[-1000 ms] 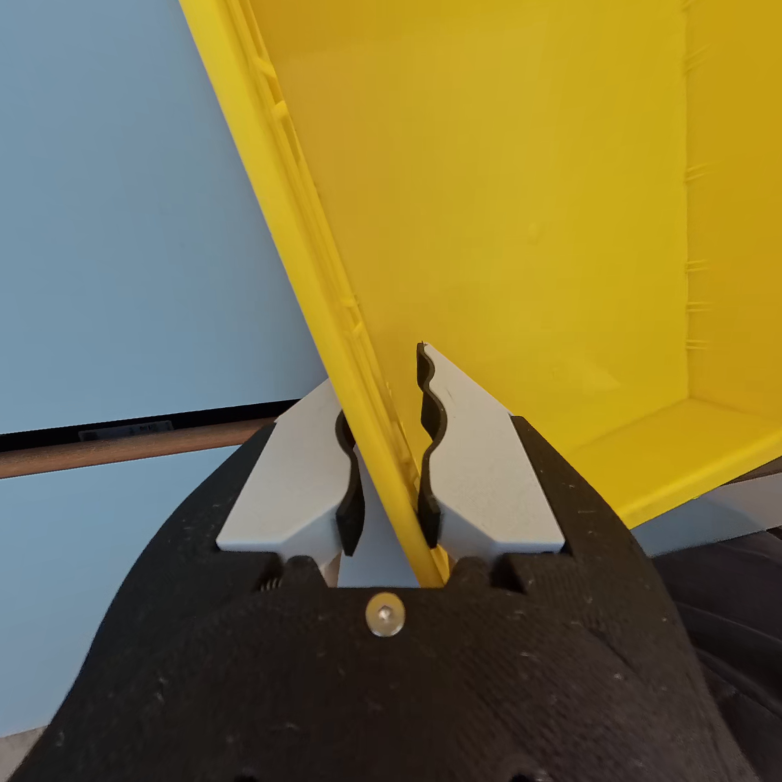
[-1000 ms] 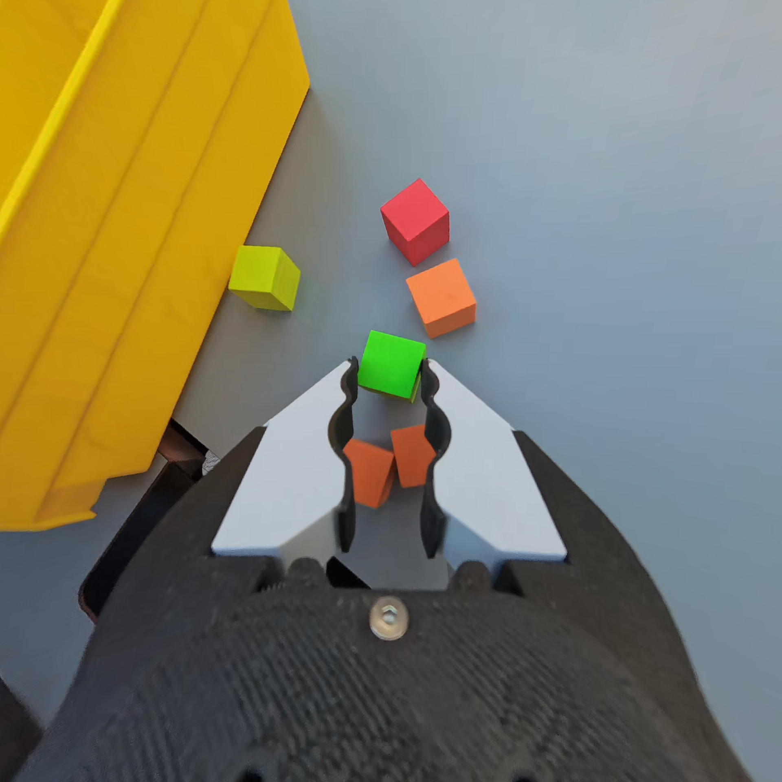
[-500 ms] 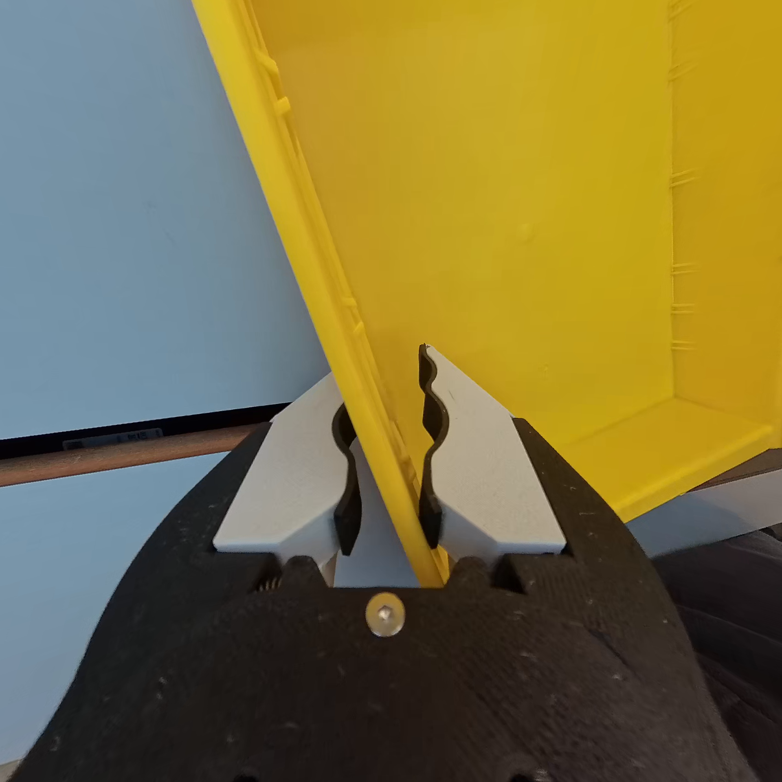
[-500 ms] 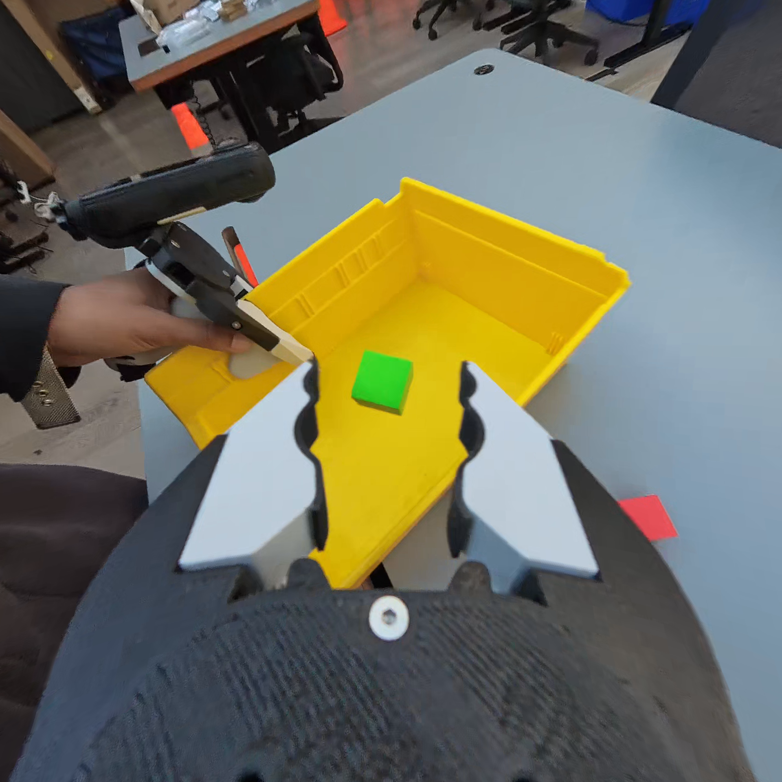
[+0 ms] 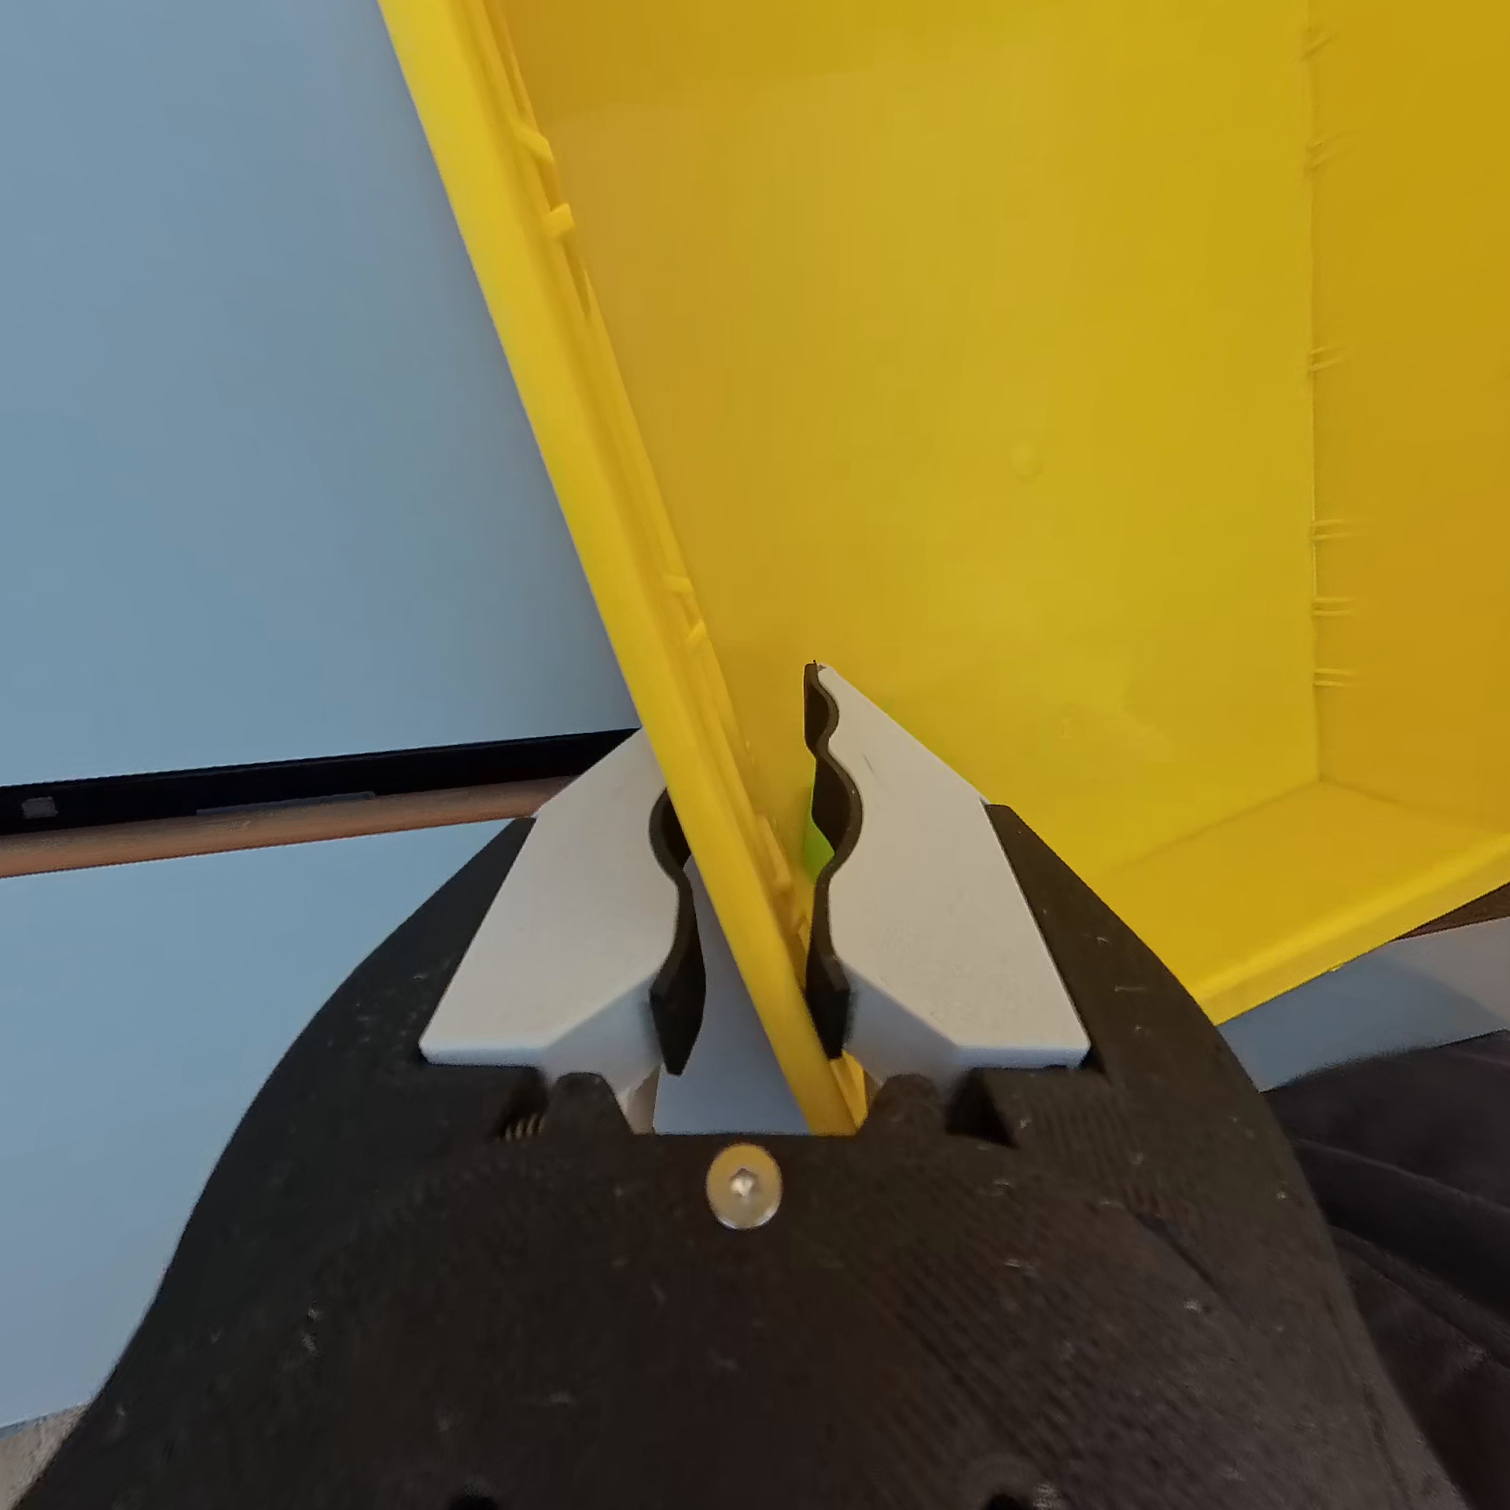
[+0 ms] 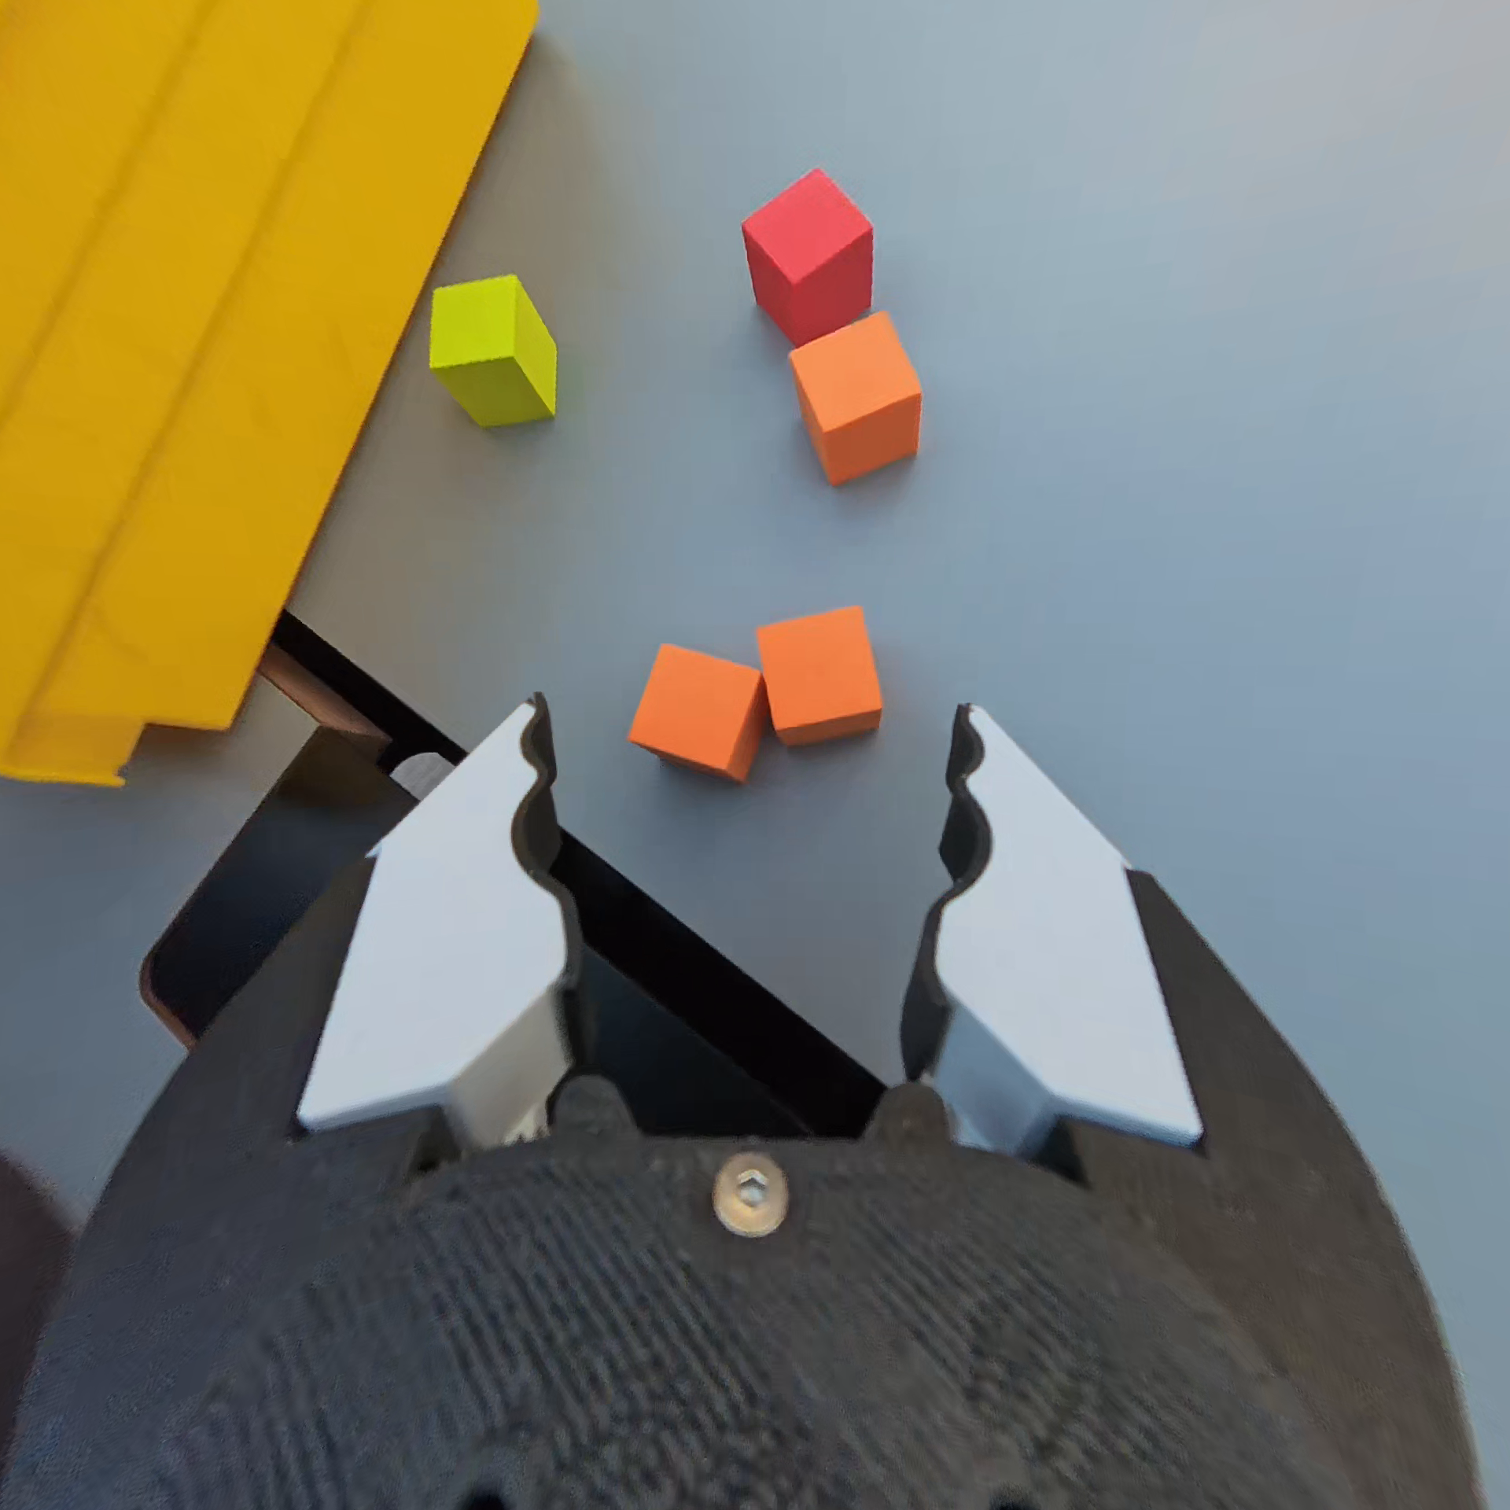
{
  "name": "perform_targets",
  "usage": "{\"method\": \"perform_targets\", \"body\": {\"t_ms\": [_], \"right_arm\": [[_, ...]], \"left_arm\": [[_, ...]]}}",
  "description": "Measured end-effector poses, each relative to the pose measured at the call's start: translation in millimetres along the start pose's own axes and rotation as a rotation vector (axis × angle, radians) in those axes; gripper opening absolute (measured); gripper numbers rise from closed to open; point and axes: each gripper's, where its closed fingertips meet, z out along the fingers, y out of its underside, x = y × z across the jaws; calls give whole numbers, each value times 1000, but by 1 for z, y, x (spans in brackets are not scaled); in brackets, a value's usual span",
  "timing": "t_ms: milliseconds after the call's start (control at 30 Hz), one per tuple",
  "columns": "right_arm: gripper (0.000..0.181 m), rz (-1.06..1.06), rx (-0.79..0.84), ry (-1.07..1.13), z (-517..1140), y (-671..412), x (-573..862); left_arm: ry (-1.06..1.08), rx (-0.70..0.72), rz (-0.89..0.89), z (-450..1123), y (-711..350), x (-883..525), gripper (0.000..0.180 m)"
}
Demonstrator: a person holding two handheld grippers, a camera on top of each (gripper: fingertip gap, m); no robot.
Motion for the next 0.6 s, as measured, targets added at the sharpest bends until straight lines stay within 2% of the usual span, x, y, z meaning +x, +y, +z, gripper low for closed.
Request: {"method": "perform_targets", "body": {"t_ms": [67, 133, 167, 333, 367, 433, 500, 533, 600], "right_arm": [[82, -39, -33, -4, 11, 6, -3], [50, -83, -29, 6, 16, 2, -3], [0, -100, -21, -7, 15, -3, -6], [0, -113, 103, -76, 1, -57, -28], [5, -123, 101, -69, 2, -62, -28], [46, -101, 101, -30, 8, -66, -20], [95, -56, 107, 39, 14, -66, -1], [106, -38, 104, 78, 16, -64, 9], [110, 0, 87, 127, 24, -57, 23]], "left_arm": [[-5, -8, -14, -1, 2, -5, 19], [-2, -10, -30, -2, 4, -7, 19], [0, -10, -35, -3, 5, -7, 19], [-12, -10, -40, -7, 11, -10, 19], [-12, -11, -43, -7, 12, -11, 19], [-9, -7, -51, -6, 13, -11, 20], [-8, -5, -55, -6, 14, -10, 20], [-8, -5, -55, -7, 15, -10, 20], [-10, -3, -58, -7, 16, -11, 20]]}}
